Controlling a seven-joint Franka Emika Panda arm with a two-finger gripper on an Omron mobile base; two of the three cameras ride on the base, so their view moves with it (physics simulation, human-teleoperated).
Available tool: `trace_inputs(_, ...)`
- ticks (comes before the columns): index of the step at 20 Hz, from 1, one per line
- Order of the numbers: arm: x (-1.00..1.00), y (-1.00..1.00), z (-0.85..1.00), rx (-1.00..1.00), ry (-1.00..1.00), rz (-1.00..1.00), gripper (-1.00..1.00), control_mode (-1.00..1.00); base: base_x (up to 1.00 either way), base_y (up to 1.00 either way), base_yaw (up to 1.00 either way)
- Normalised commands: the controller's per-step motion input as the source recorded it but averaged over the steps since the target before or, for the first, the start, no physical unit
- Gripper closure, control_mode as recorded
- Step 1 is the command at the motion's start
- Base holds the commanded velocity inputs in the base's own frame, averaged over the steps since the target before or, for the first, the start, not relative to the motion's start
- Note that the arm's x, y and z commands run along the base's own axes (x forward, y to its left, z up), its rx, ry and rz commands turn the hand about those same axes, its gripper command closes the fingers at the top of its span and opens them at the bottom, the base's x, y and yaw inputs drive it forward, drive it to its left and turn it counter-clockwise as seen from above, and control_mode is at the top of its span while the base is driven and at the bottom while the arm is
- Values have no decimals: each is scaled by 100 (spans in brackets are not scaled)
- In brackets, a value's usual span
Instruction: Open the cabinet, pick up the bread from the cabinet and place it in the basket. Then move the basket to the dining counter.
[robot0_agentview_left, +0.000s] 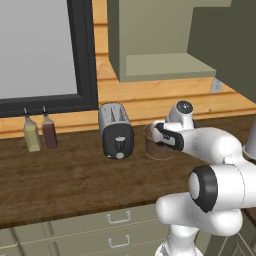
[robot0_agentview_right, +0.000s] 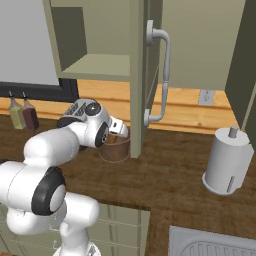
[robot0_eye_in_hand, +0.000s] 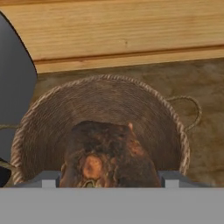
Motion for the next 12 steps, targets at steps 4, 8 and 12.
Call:
trace_inputs(4,8,13,-39,0,3,0,100,-100,0,0,0)
trace_inputs(8,36,0,-6,0,0,0,100,-100,0,0,0)
trace_inputs(12,38,0,-12,0,3,-2,100,-100,0,0,0)
